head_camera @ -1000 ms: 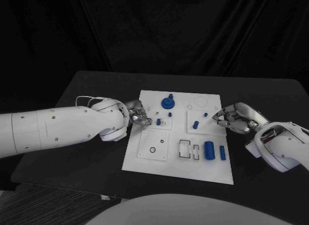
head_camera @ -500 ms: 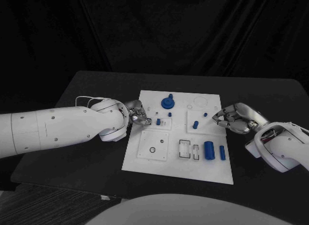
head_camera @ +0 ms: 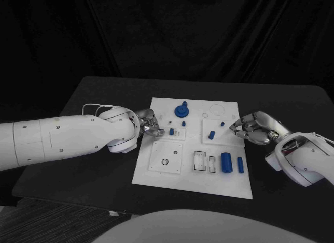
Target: Assemble the parts on the task board
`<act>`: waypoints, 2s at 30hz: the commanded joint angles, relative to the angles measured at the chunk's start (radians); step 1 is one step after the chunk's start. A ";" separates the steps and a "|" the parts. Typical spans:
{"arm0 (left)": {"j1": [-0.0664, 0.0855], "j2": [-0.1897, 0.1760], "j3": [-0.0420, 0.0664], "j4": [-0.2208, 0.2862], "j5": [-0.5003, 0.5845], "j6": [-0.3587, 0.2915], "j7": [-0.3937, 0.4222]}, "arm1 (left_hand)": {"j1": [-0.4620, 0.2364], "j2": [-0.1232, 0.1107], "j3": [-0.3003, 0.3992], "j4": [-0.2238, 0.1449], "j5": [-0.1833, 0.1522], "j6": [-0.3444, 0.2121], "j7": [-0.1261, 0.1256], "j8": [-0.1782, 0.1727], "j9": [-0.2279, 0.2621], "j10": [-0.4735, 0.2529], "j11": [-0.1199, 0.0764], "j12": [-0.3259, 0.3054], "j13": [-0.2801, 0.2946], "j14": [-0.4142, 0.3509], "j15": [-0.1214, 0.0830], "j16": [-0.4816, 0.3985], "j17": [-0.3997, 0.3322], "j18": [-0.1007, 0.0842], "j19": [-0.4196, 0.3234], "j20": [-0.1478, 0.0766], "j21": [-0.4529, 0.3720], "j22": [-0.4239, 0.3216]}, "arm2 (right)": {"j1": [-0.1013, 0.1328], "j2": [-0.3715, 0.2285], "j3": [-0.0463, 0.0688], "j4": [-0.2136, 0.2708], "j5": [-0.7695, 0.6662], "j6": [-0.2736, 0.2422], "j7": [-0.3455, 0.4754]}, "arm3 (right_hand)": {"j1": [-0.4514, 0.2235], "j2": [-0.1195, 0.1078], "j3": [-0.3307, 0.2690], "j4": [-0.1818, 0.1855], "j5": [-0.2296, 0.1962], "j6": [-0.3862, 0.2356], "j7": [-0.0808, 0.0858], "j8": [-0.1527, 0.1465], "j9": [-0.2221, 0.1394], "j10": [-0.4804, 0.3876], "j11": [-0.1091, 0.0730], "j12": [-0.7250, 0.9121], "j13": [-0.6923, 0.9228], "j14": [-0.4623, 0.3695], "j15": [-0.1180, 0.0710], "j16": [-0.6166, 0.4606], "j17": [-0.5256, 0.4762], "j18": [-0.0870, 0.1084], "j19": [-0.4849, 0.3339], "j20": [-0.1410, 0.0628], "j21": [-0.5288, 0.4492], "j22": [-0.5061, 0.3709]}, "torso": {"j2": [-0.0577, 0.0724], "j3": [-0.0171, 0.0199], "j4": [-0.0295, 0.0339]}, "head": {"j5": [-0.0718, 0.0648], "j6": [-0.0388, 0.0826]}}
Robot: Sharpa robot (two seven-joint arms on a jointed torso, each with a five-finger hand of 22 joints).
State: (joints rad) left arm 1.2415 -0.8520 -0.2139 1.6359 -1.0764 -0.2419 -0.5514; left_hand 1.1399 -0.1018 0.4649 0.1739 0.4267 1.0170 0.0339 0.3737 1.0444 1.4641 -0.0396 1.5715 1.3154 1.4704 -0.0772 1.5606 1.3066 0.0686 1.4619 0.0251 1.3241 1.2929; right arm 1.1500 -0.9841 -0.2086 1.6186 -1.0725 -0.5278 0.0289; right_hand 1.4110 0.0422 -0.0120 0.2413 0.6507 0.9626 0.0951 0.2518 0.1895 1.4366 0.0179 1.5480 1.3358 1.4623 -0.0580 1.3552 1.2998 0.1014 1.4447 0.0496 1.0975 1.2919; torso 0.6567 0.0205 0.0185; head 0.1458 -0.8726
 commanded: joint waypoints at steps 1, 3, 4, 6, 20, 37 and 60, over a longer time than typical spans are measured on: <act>-0.002 0.002 0.000 0.002 0.001 0.033 0.005 | -0.039 0.013 -0.004 0.034 -0.034 0.060 -0.025 0.020 0.004 0.107 -0.009 -0.001 0.255 0.100 -0.014 0.010 0.264 -0.014 -0.003 -0.002 0.003 0.206 | -0.003 0.000 0.000 0.000 -0.005 0.005 -0.015 | 0.026 0.015 0.043 -0.001 0.025 -0.010 -0.002 0.011 0.015 0.086 -0.008 -0.032 0.175 0.058 -0.001 -0.012 0.050 -0.010 -0.005 -0.001 -0.015 0.156 | 0.000 0.0001 0.0002 | 0.000 0.000; -0.002 0.002 0.000 0.000 0.001 0.037 0.005 | -0.057 0.011 -0.020 0.055 -0.054 0.062 -0.025 0.018 0.001 0.107 -0.010 -0.001 0.255 0.100 -0.014 0.010 0.264 -0.014 -0.003 -0.002 0.002 0.206 | -0.003 0.000 0.000 0.000 -0.005 0.005 -0.015 | 0.026 0.015 0.043 -0.001 0.025 -0.010 -0.002 0.011 0.015 0.086 -0.008 -0.032 0.175 0.058 -0.001 -0.012 0.050 -0.010 -0.005 -0.001 -0.015 0.156 | 0.000 -0.0002 -0.0001 | 0.000 0.000; -0.002 0.002 0.000 0.000 0.001 0.039 0.006 | -0.066 0.011 -0.030 0.065 -0.054 0.065 -0.025 0.018 -0.001 0.107 -0.010 -0.001 0.255 0.100 -0.014 0.010 0.264 -0.014 -0.003 -0.003 0.001 0.205 | -0.003 0.000 0.000 0.000 -0.005 0.005 -0.015 | 0.026 0.015 0.043 -0.001 0.025 -0.010 -0.002 0.011 0.015 0.086 -0.008 -0.032 0.175 0.058 -0.001 -0.012 0.050 -0.010 -0.005 -0.001 -0.015 0.156 | 0.000 -0.0004 -0.0002 | 0.000 0.000; -0.002 0.002 0.000 -0.001 0.001 0.041 0.006 | -0.074 0.010 -0.043 0.076 -0.055 0.067 -0.025 0.018 -0.002 0.107 -0.009 -0.001 0.255 0.100 -0.014 0.010 0.264 -0.014 -0.003 -0.003 0.000 0.205 | -0.003 0.000 0.000 0.000 -0.005 0.005 -0.016 | 0.026 0.015 0.043 -0.001 0.025 -0.010 -0.002 0.011 0.015 0.086 -0.008 -0.032 0.175 0.058 -0.001 -0.012 0.050 -0.010 -0.005 -0.001 -0.015 0.156 | 0.000 -0.0006 -0.0004 | 0.001 0.000; -0.002 0.005 0.000 -0.010 0.001 0.047 0.006 | -0.111 0.040 -0.112 0.116 -0.069 0.073 -0.024 0.014 -0.008 0.107 -0.009 -0.001 0.255 0.100 -0.013 0.010 0.264 -0.014 -0.003 -0.002 -0.001 0.206 | -0.004 -0.001 0.000 -0.001 -0.005 0.009 -0.021 | 0.026 0.014 0.044 -0.002 0.025 -0.011 -0.002 0.011 0.015 0.086 -0.007 -0.033 0.174 0.058 -0.001 -0.014 0.048 -0.010 -0.006 -0.001 -0.019 0.155 | 0.001 -0.0002 0.0003 | -0.001 0.000; -0.002 -0.008 0.000 0.003 -0.039 0.032 0.034 | -0.185 0.007 -0.243 0.119 -0.186 0.060 -0.021 0.044 0.043 0.107 -0.005 -0.001 0.255 0.100 -0.010 0.010 0.264 -0.013 -0.007 0.001 -0.009 0.204 | -0.004 -0.002 0.000 -0.002 -0.005 0.010 -0.022 | 0.026 0.014 0.045 -0.002 0.025 -0.012 -0.002 0.010 0.015 0.085 -0.007 -0.034 0.173 0.058 -0.001 -0.015 0.047 -0.009 -0.007 -0.001 -0.020 0.154 | 0.001 -0.0005 -0.0003 | 0.000 0.000; 0.134 -0.139 0.001 0.054 -0.147 -0.262 0.520 | 0.039 0.071 -0.547 0.095 -0.290 -0.104 0.021 -0.002 0.117 0.068 0.031 -0.036 0.233 0.100 0.023 0.010 0.264 -0.017 -0.023 0.025 -0.002 0.206 | -0.001 -0.036 0.001 0.026 -0.005 -0.023 -0.006 | 0.026 0.012 0.047 -0.003 0.026 -0.009 -0.002 0.013 0.017 0.087 -0.007 -0.032 0.176 0.058 0.000 -0.012 0.050 -0.010 -0.006 -0.001 -0.017 0.155 | -0.001 -0.0001 0.0001 | -0.003 0.000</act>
State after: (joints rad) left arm 1.3703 -0.9939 -0.2121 1.6953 -1.2012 -0.4188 -0.2610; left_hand 1.1938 -0.0315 -0.0786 0.2680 0.1147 0.9101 0.0760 0.3553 1.1429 1.4530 0.0109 1.5196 1.3154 1.4608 -0.0520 1.5606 1.3066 0.0686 1.4288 0.0579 1.3156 1.2929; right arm 1.1484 -1.0182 -0.2086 1.6383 -1.0725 -0.5272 0.0234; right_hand 1.4110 0.0421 -0.0119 0.2412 0.6507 0.9608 0.0968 0.2518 0.1920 1.4366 0.0179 1.5462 1.3360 1.4623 -0.0579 1.3552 1.2998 0.1014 1.4449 0.0498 1.0916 1.2919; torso 0.6555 0.0198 0.0189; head 0.1432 -0.8726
